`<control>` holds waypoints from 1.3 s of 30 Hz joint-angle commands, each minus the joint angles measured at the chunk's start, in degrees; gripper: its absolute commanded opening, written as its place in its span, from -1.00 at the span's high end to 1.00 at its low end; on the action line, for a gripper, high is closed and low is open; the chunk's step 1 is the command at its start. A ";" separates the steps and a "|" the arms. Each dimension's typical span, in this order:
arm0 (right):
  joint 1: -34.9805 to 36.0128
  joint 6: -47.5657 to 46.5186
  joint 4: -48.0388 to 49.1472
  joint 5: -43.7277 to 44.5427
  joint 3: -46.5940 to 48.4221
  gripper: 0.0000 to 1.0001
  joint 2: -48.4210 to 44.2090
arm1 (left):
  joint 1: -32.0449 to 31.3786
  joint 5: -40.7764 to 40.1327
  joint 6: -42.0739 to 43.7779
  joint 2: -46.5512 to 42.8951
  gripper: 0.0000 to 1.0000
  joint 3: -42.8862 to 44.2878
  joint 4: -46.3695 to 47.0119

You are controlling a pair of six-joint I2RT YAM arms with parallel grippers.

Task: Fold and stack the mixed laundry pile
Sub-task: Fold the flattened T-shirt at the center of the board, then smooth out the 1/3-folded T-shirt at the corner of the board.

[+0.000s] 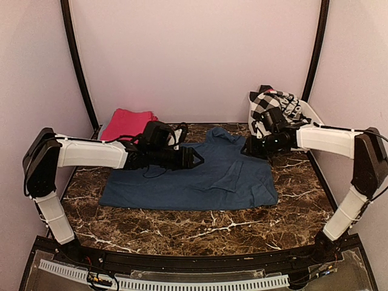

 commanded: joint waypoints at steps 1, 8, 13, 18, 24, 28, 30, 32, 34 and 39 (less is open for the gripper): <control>0.79 0.92 0.11 -6.68 -6.38 0.15 -8.18 | -5.72 1.30 -0.52 5.56 -0.24 5.48 4.32; 0.94 2.34 0.01 -8.98 -17.59 0.25 -14.13 | -13.78 -0.51 -4.23 16.05 -0.22 15.29 4.79; 0.94 3.87 0.59 -9.17 -22.25 0.33 -14.72 | -16.49 -2.58 -7.71 21.66 -0.21 19.28 4.05; 0.43 5.21 2.24 -8.87 -23.81 0.40 -12.88 | -16.56 -3.50 -11.51 25.96 -0.20 20.37 5.39; -0.79 6.24 3.46 -8.88 -24.91 0.48 -9.59 | -16.56 -8.02 -15.31 29.08 -0.12 21.38 3.19; -0.99 6.43 3.25 -8.10 -25.39 0.53 -8.67 | -16.57 -11.98 -17.91 30.26 -0.01 22.65 0.88; -0.99 6.40 3.30 -8.01 -25.70 0.56 -8.40 | -16.44 -13.33 -18.65 30.61 0.00 23.12 1.16; -1.07 6.44 2.89 -7.83 -25.97 0.60 -7.93 | -15.85 -13.85 -19.35 31.12 0.00 24.12 1.48; -1.08 6.63 2.71 -8.02 -26.12 0.62 -7.72 | -15.08 -14.20 -20.17 31.82 0.01 25.58 1.09; -1.08 7.38 1.86 -7.36 -26.17 0.63 -8.43 | -12.17 -12.94 -22.14 32.25 0.02 25.64 4.77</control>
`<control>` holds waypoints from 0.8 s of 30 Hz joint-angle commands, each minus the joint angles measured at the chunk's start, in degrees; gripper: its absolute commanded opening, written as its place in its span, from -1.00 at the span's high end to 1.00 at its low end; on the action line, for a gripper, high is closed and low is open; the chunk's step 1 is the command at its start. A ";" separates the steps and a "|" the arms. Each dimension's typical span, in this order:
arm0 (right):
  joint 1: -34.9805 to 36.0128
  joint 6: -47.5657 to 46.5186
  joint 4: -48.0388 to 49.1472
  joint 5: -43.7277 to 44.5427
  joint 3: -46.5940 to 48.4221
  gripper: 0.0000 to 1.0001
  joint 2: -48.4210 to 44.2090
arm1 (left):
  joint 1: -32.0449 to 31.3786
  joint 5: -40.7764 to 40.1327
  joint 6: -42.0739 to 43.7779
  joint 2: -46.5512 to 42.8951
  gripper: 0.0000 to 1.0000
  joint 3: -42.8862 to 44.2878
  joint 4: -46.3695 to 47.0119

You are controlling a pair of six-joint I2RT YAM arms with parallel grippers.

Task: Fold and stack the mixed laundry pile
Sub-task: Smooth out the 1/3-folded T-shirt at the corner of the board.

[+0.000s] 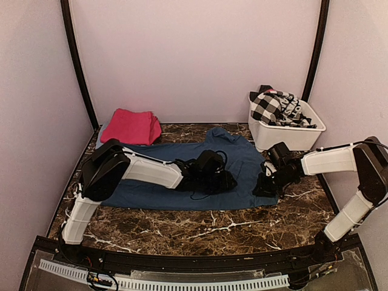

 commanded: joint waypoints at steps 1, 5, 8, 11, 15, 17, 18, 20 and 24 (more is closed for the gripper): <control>-0.39 0.92 -0.25 1.30 -0.42 0.63 -0.23 | 4.03 0.15 -2.83 0.06 0.02 0.29 4.09; -0.47 0.96 -1.02 1.77 -0.42 0.63 -0.98 | 7.11 2.97 -4.97 -0.32 0.02 -1.97 11.04; -0.46 1.29 -1.80 2.30 -0.35 0.63 -1.43 | 8.99 4.86 -5.73 -0.45 0.01 -3.25 15.03; -0.57 1.25 -2.42 2.97 -0.49 0.63 -2.14 | 11.09 5.39 -6.47 -0.39 -0.01 -4.42 17.44; -1.03 0.94 -4.05 3.44 -0.75 0.63 -3.92 | 13.74 5.65 -7.10 -0.43 -0.03 -5.51 17.60; -1.09 0.46 -5.35 3.83 -0.42 0.63 -5.85 | 15.02 6.24 -6.73 -0.86 -0.02 -6.01 17.06; -1.09 0.14 -6.81 4.28 0.07 0.62 -7.51 | 15.56 6.38 -5.82 -1.73 -0.03 -6.46 16.82; -1.14 -0.52 -9.41 5.53 0.81 0.60 -10.05 | 15.90 6.10 -2.45 -3.80 -0.03 -6.93 14.87; -1.39 -1.80 -14.18 6.91 1.52 0.53 -13.51 | 16.00 5.66 5.88 -9.95 -0.06 -8.92 5.88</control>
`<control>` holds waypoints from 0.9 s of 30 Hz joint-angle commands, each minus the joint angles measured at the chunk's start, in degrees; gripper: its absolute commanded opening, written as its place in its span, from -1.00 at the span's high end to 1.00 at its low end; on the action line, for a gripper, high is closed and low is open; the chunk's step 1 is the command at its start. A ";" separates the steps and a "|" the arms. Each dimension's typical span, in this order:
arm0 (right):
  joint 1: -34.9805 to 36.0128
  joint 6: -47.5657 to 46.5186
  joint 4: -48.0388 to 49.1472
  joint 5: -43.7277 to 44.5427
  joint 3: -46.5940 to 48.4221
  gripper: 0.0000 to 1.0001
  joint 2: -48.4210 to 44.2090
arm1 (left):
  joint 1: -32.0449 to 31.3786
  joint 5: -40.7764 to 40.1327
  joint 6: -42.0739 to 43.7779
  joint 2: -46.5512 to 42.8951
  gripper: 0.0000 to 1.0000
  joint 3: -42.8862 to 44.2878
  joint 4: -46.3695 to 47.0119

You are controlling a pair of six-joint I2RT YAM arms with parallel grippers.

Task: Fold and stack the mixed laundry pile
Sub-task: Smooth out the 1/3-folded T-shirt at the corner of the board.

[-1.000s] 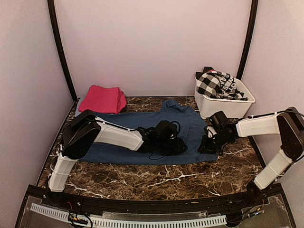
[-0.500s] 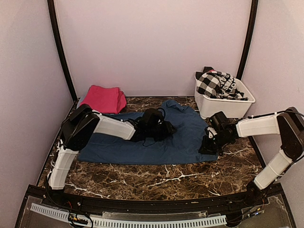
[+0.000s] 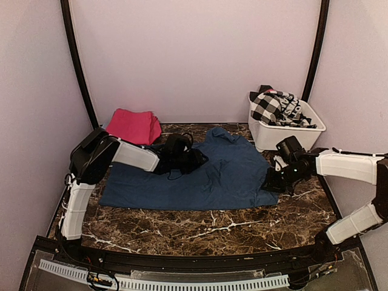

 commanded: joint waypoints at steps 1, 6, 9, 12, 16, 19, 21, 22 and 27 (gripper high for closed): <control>-0.58 -1.78 -6.51 2.49 1.38 0.52 -3.26 | -0.22 1.06 10.05 -10.30 -0.07 -2.50 -8.52; -0.75 -2.46 -9.03 4.70 0.61 0.39 -2.65 | -0.08 3.22 16.97 -16.88 -0.08 -5.68 -15.24; -1.05 -2.46 -9.72 6.07 1.38 0.36 -0.86 | -0.08 3.72 18.60 -19.43 -0.08 -7.22 -17.21; -1.26 -3.08 -10.02 8.01 2.78 0.35 1.26 | -0.08 3.50 19.01 -22.28 -0.08 -9.56 -18.51; -1.81 -4.13 -9.80 7.70 4.10 0.36 5.12 | 0.00 2.20 19.31 -25.33 -0.08 -12.19 -19.56; -1.82 -4.90 -9.80 6.97 4.64 0.50 7.82 | 0.49 0.83 19.54 -27.49 -0.09 -13.84 -20.46; -1.81 -4.99 -11.02 6.32 5.16 0.80 8.37 | 1.17 0.28 19.30 -28.84 -0.09 -15.08 -20.83; -1.81 -4.62 -11.83 6.67 5.19 1.00 7.72 | 1.43 -0.02 19.15 -29.25 -0.09 -15.57 -20.98; -1.97 -0.66 -15.98 10.69 5.15 1.00 3.05 | 4.51 -0.18 17.95 -32.82 -0.09 -20.43 -20.77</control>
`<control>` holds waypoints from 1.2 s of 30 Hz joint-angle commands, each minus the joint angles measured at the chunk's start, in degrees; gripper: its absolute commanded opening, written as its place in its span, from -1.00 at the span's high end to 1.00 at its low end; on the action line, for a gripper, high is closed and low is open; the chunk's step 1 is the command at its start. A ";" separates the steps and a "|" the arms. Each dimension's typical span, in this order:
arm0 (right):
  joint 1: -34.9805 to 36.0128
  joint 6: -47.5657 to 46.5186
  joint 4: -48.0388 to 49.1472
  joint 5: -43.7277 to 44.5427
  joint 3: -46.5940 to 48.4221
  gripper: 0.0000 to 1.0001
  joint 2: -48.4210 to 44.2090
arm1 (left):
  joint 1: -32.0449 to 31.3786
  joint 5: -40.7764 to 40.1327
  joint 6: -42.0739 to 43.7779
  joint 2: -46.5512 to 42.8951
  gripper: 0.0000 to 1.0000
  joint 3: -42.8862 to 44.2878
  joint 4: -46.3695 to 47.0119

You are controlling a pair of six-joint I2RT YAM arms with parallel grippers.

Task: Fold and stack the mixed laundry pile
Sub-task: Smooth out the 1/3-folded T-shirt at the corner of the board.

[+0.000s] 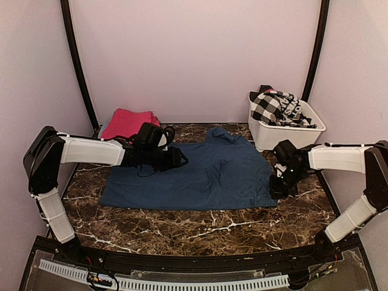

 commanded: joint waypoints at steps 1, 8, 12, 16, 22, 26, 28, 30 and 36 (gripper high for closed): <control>-0.50 3.70 -5.32 5.01 1.67 1.00 -3.98 | 3.12 -1.74 -0.28 -6.10 -0.10 -4.40 -1.11; -0.83 6.51 -9.43 9.65 3.68 1.00 -2.28 | 6.96 -4.88 -1.11 -9.21 -0.11 -7.78 -6.16; -0.88 3.04 -8.88 1.08 4.93 0.77 -3.48 | 7.50 -3.70 -0.47 -11.75 -0.13 -10.99 -4.34; -0.89 2.60 -6.54 -4.29 3.17 -0.01 -6.73 | 7.52 -0.64 -0.62 -12.53 -0.13 -12.93 -1.39; -0.89 0.44 -2.85 -7.52 3.07 0.05 -2.21 | 7.52 0.64 0.00 -12.92 -0.13 -12.75 0.37; -0.92 -1.01 -1.56 -8.11 3.15 0.23 1.34 | 7.59 0.56 0.27 -13.23 -0.13 -12.79 0.46; -0.88 -1.31 -1.59 -7.45 2.96 0.27 2.65 | 7.60 0.47 0.32 -13.27 -0.13 -12.92 0.57; -0.88 -1.78 -1.62 -6.88 2.74 0.26 3.82 | 7.60 0.51 0.22 -13.26 -0.13 -13.09 0.79; -0.88 -2.80 -1.85 -6.92 3.43 0.33 6.80 | 7.65 0.80 -0.03 -12.88 -0.14 -13.66 1.73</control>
